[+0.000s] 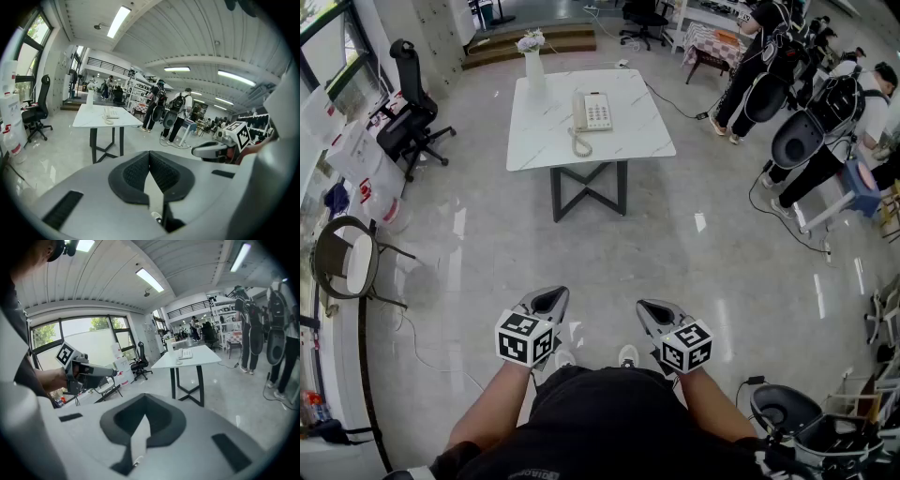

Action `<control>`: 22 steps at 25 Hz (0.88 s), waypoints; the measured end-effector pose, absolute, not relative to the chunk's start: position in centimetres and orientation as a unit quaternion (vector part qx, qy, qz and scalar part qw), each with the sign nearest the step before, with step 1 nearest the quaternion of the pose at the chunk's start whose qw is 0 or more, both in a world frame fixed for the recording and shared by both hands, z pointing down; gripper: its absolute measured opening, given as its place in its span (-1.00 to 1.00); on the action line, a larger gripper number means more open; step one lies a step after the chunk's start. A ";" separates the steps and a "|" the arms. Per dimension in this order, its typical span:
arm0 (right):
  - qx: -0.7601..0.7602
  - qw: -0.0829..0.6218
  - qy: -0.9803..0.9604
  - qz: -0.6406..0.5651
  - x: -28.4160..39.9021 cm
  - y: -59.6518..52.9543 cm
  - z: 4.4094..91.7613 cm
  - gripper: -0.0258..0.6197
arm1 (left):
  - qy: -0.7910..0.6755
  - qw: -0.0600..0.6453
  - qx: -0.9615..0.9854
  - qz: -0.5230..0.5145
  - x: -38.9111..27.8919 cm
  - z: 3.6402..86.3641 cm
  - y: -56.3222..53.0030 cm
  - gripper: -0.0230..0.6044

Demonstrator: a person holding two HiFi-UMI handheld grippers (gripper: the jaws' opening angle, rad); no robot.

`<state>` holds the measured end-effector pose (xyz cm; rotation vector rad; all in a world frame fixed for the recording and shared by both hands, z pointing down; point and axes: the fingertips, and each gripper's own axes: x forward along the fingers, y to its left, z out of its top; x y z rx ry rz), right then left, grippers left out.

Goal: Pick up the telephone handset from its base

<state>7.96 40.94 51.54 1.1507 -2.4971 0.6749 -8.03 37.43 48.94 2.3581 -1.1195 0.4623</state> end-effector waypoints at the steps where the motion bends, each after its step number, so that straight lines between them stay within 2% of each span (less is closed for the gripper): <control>1: 0.402 0.154 -0.872 0.235 7.9 41.0 51.6 -0.92 | -0.409 0.242 0.863 0.169 -8.1 49.0 37.5 -0.92; 11: 0.397 0.151 -0.875 0.232 7.5 41.2 51.6 -0.92 | -0.413 0.240 0.862 0.168 -8.4 49.1 37.8 -0.92; 16: 0.396 0.127 -0.874 0.251 7.3 40.9 51.3 -0.92 | -0.412 0.241 0.862 0.170 -8.5 49.2 37.7 -0.92; 22: 0.392 0.145 -0.877 0.238 6.7 41.1 51.6 -0.92 | -0.411 0.238 0.863 0.172 -8.6 49.4 37.7 -0.92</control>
